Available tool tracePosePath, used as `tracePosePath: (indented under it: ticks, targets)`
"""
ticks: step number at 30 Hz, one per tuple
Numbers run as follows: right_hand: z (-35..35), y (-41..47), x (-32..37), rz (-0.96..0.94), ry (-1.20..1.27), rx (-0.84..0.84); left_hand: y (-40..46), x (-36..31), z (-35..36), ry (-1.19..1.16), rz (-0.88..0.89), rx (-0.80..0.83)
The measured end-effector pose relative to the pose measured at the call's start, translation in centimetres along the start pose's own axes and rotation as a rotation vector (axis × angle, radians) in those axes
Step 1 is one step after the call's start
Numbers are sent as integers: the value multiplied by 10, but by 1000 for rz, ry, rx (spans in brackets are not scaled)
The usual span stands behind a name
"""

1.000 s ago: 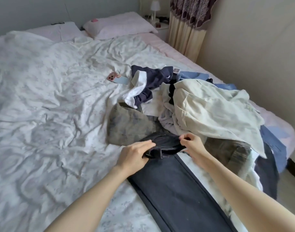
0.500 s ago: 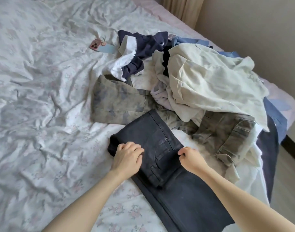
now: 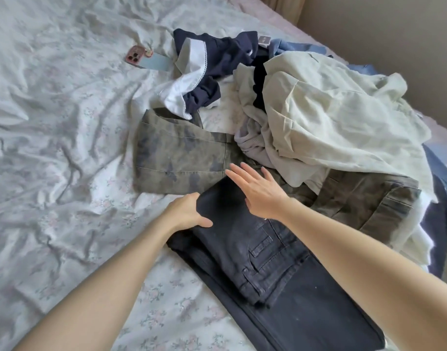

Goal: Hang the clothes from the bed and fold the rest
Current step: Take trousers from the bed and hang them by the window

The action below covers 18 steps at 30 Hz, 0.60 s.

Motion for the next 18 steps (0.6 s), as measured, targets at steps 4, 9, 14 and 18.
tracePosePath:
  ticks: [4,9,14,18]
  targets:
    - [-9,26,21,-80,-97,224,-22,-25,-8,88,143,4]
    - [-42,26,22,-63,-243,191,-49,-38,-28,114,138,-109]
    - [-116,23,27,-63,-203,-132,-68,-53,-97,77,117,-298]
    - [-160,10,22,-5,-150,-391,-90,-73,-139,162,112,-546]
Point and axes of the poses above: each hand's wrist, its own y-axis towards the middle knuckle, its own z-axis out of the palm, x = y × z, the point moved 10 cm from there along y, towards the middle knuckle, and after that the axes turned 1 degree about -y, right-handed, at the moved point
